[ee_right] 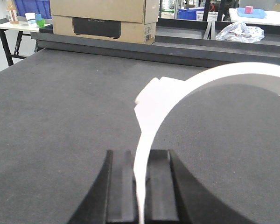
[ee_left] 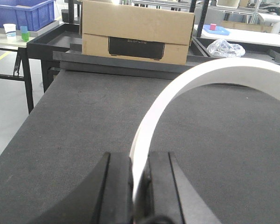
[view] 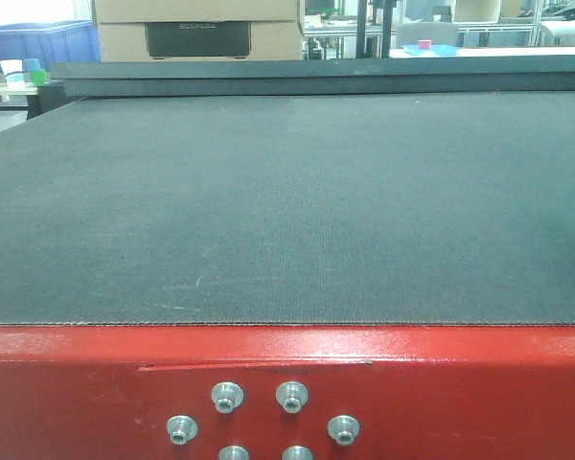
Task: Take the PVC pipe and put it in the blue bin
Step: 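Lift both held clamps up off the table, then drive the base away from the table toward the blue bin shelf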
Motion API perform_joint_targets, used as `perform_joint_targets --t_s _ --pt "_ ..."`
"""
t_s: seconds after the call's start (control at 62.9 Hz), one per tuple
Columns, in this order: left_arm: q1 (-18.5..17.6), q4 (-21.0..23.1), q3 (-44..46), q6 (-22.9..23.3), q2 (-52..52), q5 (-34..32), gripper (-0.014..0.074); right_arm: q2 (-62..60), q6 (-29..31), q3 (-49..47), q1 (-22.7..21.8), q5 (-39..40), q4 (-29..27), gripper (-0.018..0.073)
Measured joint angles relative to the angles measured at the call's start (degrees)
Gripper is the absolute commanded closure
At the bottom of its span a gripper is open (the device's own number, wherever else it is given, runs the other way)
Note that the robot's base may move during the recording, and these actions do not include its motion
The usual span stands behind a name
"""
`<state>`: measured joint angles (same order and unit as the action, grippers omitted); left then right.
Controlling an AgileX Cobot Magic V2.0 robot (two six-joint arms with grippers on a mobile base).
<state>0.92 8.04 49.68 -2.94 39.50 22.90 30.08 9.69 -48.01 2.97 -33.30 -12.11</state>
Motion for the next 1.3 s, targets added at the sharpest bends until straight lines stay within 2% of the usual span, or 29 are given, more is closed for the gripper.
perform_joint_targets --t_s 1.304 --pt "0.0 -0.11 0.0 0.0 0.0 0.0 0.0707 0.0 -0.06 0.0 0.0 0.0 0.03 0.0727"
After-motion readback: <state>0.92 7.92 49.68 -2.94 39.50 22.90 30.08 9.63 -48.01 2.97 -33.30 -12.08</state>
